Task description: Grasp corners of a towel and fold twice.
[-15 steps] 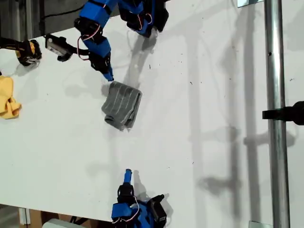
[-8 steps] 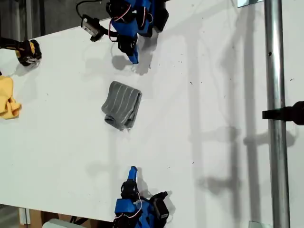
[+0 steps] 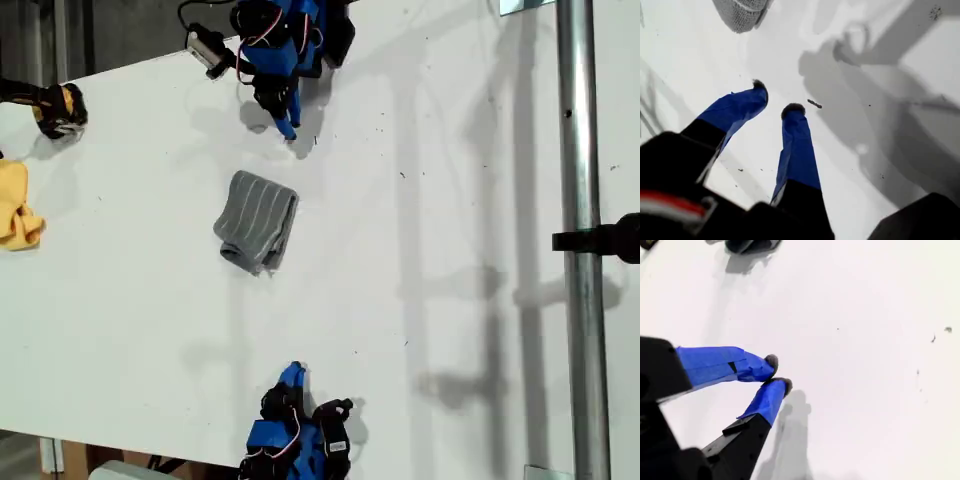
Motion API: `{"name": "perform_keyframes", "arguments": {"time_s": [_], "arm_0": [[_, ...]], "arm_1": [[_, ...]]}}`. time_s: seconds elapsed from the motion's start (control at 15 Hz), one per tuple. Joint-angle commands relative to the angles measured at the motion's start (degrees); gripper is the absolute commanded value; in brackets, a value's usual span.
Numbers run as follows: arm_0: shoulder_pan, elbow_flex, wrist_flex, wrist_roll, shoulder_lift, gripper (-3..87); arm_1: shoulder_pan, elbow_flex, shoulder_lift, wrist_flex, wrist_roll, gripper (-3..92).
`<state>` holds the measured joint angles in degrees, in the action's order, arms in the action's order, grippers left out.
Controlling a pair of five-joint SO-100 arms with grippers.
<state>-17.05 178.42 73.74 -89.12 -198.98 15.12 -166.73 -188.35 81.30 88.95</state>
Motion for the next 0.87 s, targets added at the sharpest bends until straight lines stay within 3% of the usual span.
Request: {"name": "perform_keyframes", "arguments": {"time_s": [0.0,0.8], "arm_0": [[0.4,0.3,0.2,34.6,-0.2,4.7],[0.1,0.3,0.2,34.5,-0.2,3.6]], "arm_1": [[-0.5,0.7,-0.1,0.5,-3.6,12.0],[-0.5,0.7,-0.1,0.5,-3.6,12.0]]}}
